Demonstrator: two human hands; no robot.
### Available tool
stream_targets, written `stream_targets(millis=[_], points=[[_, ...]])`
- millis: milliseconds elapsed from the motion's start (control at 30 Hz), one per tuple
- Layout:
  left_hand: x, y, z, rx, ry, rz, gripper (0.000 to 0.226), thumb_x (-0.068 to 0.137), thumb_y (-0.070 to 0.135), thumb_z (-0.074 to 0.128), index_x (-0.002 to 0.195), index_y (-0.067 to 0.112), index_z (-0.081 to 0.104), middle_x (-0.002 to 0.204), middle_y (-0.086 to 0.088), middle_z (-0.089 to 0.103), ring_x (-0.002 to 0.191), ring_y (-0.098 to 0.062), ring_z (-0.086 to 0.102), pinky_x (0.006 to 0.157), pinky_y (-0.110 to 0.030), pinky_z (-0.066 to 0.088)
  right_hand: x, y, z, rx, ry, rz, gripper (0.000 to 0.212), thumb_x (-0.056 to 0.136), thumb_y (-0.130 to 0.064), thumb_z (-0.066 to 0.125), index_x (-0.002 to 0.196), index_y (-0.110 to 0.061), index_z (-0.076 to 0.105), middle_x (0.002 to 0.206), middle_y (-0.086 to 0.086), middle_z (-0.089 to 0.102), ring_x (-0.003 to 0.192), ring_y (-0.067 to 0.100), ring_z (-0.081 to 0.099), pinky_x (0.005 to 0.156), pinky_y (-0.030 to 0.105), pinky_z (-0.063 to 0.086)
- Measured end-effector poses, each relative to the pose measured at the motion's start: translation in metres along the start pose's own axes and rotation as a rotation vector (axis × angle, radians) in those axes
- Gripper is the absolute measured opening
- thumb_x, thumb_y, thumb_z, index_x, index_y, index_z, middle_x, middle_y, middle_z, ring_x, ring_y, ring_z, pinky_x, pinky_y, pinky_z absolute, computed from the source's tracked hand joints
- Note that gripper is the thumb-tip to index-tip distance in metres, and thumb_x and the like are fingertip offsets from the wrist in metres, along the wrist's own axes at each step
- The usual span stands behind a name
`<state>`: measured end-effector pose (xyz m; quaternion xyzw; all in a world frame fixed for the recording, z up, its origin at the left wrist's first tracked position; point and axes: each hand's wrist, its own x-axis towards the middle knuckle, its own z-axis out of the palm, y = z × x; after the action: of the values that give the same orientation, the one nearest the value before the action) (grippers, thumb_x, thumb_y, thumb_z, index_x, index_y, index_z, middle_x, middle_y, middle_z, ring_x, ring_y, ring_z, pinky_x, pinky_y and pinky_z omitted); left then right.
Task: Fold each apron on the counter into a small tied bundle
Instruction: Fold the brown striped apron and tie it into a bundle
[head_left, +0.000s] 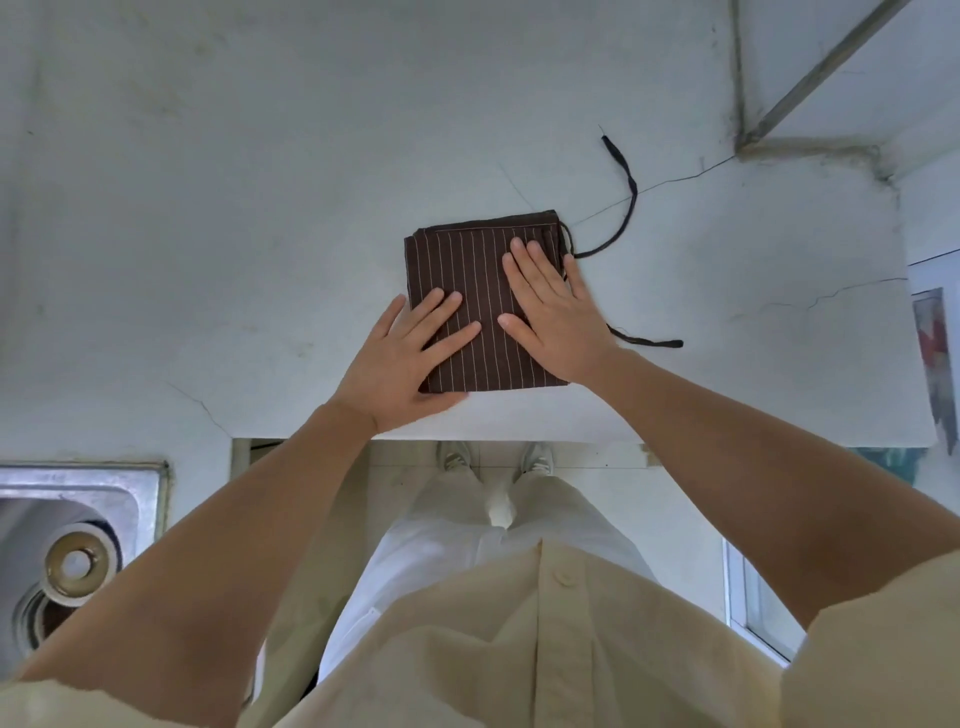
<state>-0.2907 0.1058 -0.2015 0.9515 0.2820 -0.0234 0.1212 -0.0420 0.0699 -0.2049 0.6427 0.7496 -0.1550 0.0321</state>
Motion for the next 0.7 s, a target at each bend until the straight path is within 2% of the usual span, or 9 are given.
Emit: stream_targets(millis=[200,300,367,400,433,500,533,600,700], points=[[0.013,0.013,-0.009,-0.194,0.082,-0.135,0.055,0.094,0.043,0.033,0.135,0.016,0.057,0.146,-0.016,0.046,0.14,-0.033,0.038,0.118,-0.045,0.025,-0.031,0.017,-0.014,0.199,-0.071,-0.193,0.082,0.093,-0.069,0.018,0.156,-0.017,0.013,0.164,-0.001,0.002,0.15,0.008,-0.007,0.122,0.039,-0.009],[0.018,0.021,-0.028,-0.43,0.106,-0.295,0.051,0.094,0.039,0.036,0.125,0.012,0.066,0.137,-0.008,0.057,0.133,-0.023,0.049,0.111,-0.036,0.037,-0.044,0.025,-0.022,0.306,-0.1,-0.176,0.09,0.084,-0.075,0.041,0.153,-0.02,0.027,0.161,-0.007,0.017,0.149,0.003,0.005,0.12,0.028,-0.009],[0.023,0.021,-0.039,-0.524,0.134,-0.415,0.035,0.096,0.028,0.048,0.109,0.009,0.074,0.108,-0.007,0.073,0.095,-0.016,0.068,0.087,-0.029,0.048,-0.041,0.025,-0.022,0.368,-0.043,-0.126,0.071,0.088,-0.057,0.06,0.145,-0.019,0.044,0.152,-0.004,0.04,0.141,0.009,0.035,0.119,0.029,0.011],[0.026,0.021,-0.043,-0.568,0.142,-0.461,0.031,0.096,0.026,0.052,0.09,0.008,0.076,0.082,-0.004,0.073,0.068,-0.011,0.062,0.071,-0.027,0.044,-0.039,0.023,-0.024,0.429,0.022,-0.06,0.055,0.091,-0.044,0.064,0.138,-0.017,0.054,0.137,0.003,0.058,0.12,0.013,0.055,0.112,0.032,0.031],[0.028,0.018,-0.046,-0.613,0.15,-0.5,0.032,0.095,0.028,0.054,0.075,0.009,0.07,0.063,-0.001,0.062,0.054,-0.009,0.049,0.063,-0.026,0.038,-0.035,0.019,-0.028,0.515,0.094,0.031,0.042,0.093,-0.036,0.064,0.129,-0.014,0.061,0.11,0.008,0.07,0.088,0.014,0.062,0.092,0.034,0.046],[0.027,0.01,-0.048,-0.817,0.164,-0.563,0.027,0.092,0.04,0.059,0.075,0.02,0.066,0.064,0.006,0.058,0.059,-0.008,0.05,0.061,-0.024,0.039,-0.025,0.01,-0.034,0.647,0.161,0.223,0.033,0.097,-0.032,0.059,0.12,-0.01,0.065,0.063,0.004,0.059,0.055,0.012,0.048,0.062,0.031,0.044],[0.024,0.007,-0.049,-0.936,0.162,-0.58,0.021,0.088,0.046,0.064,0.087,0.026,0.068,0.076,0.01,0.064,0.07,-0.004,0.058,0.066,-0.019,0.044,-0.02,0.006,-0.037,0.667,0.167,0.29,0.033,0.098,-0.034,0.056,0.12,-0.01,0.065,0.06,0.002,0.055,0.056,0.014,0.05,0.061,0.031,0.045],[0.022,0.005,-0.048,-1.036,0.16,-0.582,0.035,0.082,0.046,0.074,0.109,0.027,0.064,0.098,0.015,0.069,0.088,0.006,0.062,0.077,-0.007,0.046,-0.01,0.003,-0.039,0.669,0.161,0.36,0.03,0.099,-0.038,0.052,0.108,-0.013,0.066,0.07,0.002,0.059,0.07,0.02,0.058,0.069,0.035,0.049],[0.031,0.006,-0.041,-1.042,0.257,-0.706,0.025,0.087,0.04,0.071,0.105,0.023,0.067,0.098,0.012,0.071,0.09,-0.001,0.066,0.082,-0.016,0.049,0.007,0.005,-0.041,0.643,0.156,0.444,0.037,0.1,-0.043,0.049,0.081,-0.011,0.053,0.066,0.001,0.052,0.066,0.02,0.052,0.065,0.035,0.043]])
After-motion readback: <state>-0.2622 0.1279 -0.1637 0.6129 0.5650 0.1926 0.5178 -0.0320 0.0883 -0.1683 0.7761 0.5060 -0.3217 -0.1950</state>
